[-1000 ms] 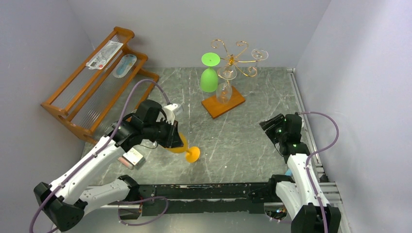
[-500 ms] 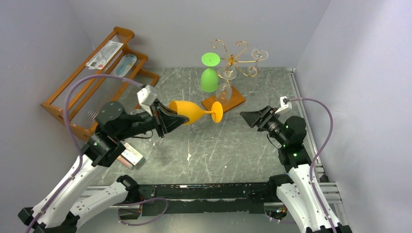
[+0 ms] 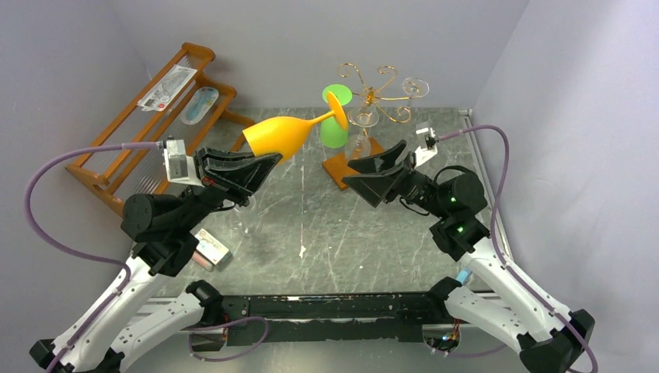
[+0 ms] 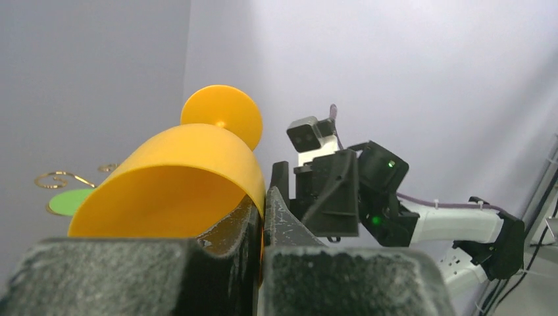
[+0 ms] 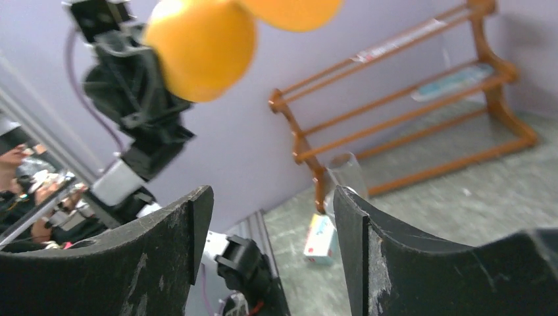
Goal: Place the wine glass upside down on the wine glass rack
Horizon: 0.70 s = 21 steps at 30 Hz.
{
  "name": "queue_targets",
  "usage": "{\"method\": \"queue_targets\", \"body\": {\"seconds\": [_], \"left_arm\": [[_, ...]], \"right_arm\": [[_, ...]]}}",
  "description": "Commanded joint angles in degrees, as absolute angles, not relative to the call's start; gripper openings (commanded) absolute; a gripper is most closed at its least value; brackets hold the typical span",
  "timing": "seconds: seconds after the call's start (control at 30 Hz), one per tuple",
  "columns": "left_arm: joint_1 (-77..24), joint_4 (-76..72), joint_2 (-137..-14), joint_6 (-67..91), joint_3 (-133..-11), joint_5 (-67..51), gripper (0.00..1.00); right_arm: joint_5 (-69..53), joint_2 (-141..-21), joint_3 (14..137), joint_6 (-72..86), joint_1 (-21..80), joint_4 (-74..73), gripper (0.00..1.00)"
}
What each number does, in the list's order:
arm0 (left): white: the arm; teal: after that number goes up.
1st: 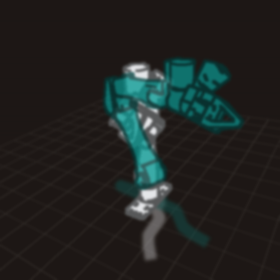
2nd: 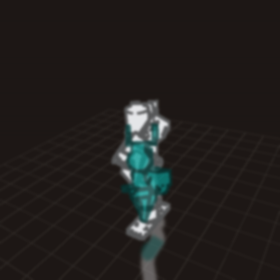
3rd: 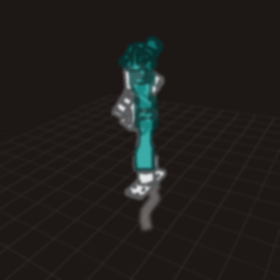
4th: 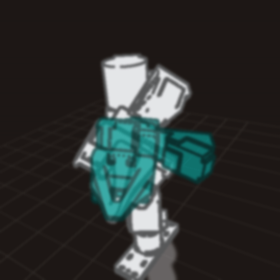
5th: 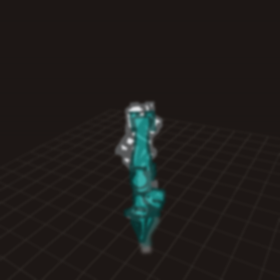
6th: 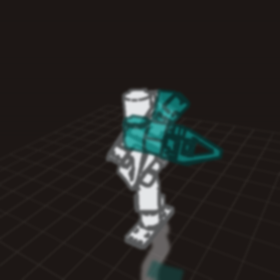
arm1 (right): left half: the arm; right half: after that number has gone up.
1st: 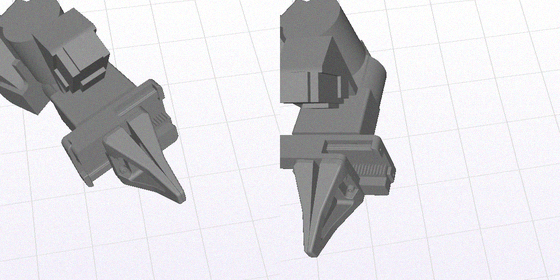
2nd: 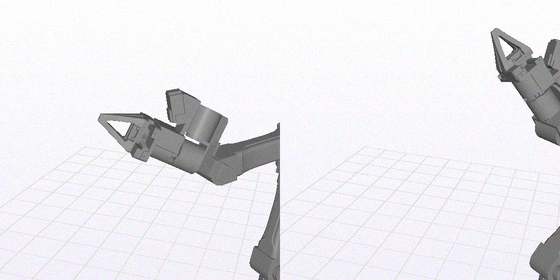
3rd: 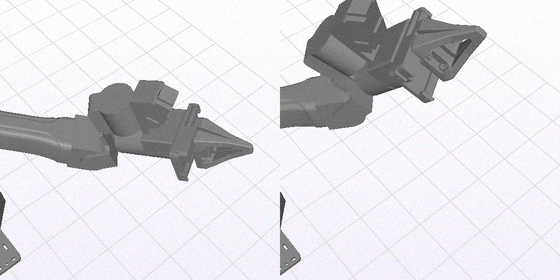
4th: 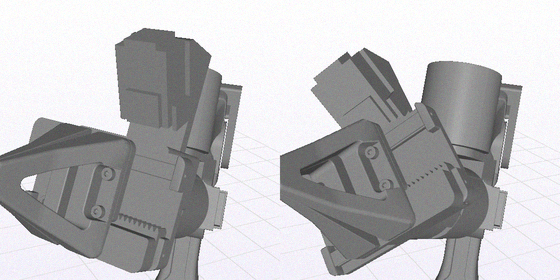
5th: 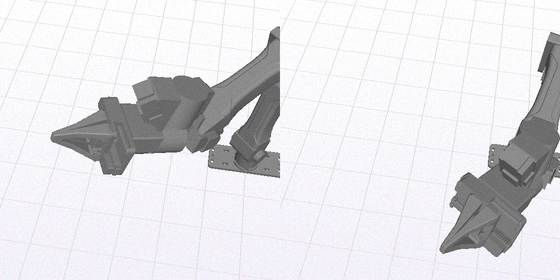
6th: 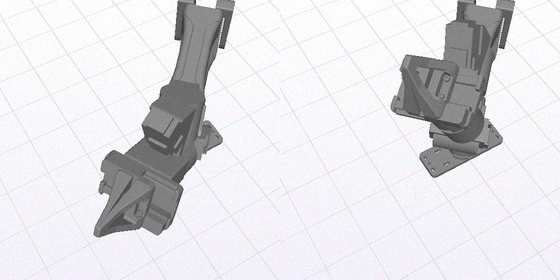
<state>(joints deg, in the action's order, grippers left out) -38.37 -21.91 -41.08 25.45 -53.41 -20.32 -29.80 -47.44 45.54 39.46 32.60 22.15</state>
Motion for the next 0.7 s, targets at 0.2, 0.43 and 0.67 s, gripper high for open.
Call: {"method": "queue_targets", "body": {"seconds": [0.2, 0.43, 0.67], "left_arm": [[-38.7, -47.3, -41.2, 30.6, -46.1, -15.4, 0.05], [-38.6, -53.0, -42.6, 34.6, -44.4, -17.3, 0.05], [-38.6, -55.4, -42.1, 36.5, -42.8, -17.9, 0.05]], "right_arm": [[-14.3, -54.2, 45.1, 48.2, 47.0, 51.1, 0.72], [-0.5, -58.1, 49.3, 42.8, 56.0, 52.6, 0.71], [6.8, -63.3, 54.5, 40.1, 60.2, 55.5, 0.72]]}}
